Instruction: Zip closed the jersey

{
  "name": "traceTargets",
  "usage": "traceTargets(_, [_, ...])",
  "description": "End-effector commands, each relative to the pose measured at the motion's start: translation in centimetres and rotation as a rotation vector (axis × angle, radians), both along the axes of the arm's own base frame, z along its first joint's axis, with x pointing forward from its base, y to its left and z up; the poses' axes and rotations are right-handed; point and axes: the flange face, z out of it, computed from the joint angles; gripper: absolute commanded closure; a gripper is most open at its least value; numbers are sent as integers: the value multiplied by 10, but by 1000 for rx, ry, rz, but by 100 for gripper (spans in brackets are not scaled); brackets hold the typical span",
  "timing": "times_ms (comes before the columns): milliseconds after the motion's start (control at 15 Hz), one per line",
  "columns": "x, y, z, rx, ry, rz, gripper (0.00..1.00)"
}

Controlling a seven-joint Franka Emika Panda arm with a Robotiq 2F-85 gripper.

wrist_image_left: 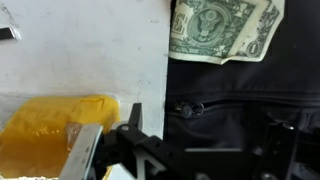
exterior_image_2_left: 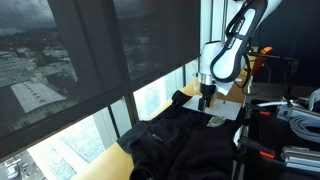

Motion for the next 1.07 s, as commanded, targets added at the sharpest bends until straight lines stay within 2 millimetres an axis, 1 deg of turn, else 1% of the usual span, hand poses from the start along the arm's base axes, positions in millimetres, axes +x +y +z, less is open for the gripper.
traceTargets(0, [13,-3,-10,6,-36,-3,0])
traceTargets(200, [16,1,-15,11,-37,-3,0])
traceTargets(467, [18,12,-8,19,-39,-2,0])
traceTargets(667, [17,20,-7,24,-34,-1,0])
traceTargets(1000, [15,22,-7,25,-31,-11,0])
